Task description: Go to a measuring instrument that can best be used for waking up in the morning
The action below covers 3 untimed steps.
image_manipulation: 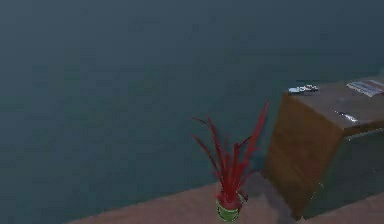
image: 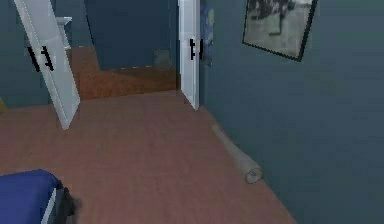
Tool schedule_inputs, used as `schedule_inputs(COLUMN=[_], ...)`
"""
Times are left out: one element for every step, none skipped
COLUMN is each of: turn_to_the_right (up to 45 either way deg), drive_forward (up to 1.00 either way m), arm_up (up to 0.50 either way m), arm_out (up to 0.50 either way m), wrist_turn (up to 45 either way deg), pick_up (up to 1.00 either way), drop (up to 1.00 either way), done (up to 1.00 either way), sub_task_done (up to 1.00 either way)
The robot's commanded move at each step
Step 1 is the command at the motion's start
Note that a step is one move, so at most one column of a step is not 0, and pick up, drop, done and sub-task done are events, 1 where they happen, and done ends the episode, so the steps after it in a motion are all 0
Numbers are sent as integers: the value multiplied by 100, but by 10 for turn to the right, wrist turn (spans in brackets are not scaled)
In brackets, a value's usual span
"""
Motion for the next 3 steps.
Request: schedule_inputs(turn_to_the_right=[-90,0,-60], drive_forward=[0,100,0], arm_up=[0,0,0], arm_out=[0,0,0], wrist_turn=[0,0,0], pick_up=[0,0,0], drop=[0,0,0], done=[0,0,0], sub_task_done=[0,0,0])
